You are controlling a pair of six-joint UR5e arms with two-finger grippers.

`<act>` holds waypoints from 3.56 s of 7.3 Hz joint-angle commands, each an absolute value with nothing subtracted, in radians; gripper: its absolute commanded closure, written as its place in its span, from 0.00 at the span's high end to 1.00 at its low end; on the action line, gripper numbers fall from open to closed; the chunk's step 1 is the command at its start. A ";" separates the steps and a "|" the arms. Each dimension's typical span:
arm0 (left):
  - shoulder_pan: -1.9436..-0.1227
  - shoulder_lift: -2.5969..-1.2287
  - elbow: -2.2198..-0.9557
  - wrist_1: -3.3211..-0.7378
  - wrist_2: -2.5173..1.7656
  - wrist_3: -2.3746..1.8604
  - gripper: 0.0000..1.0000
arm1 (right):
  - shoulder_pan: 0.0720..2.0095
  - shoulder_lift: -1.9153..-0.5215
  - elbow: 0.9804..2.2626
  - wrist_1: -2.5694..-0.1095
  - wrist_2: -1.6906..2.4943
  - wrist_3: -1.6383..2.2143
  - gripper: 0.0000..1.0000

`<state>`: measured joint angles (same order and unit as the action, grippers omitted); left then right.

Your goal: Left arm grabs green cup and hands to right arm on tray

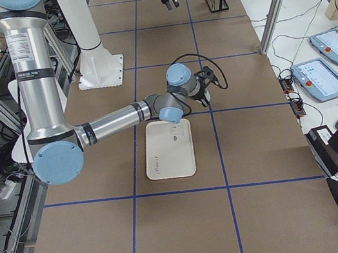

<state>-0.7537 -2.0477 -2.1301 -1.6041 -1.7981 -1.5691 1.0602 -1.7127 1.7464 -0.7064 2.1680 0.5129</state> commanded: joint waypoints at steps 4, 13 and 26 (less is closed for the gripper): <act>-0.819 -2.023 -2.158 -1.470 -1.804 -1.366 1.00 | 1.060 -1.744 1.781 -0.925 2.313 0.436 0.00; -0.830 -1.985 -2.152 -1.471 -1.802 -1.342 1.00 | 1.025 -1.752 1.798 -1.134 2.306 0.314 0.99; -1.489 -1.610 -2.011 -1.325 -2.293 -0.063 1.00 | 1.526 -1.554 1.888 -2.005 2.398 -0.383 0.99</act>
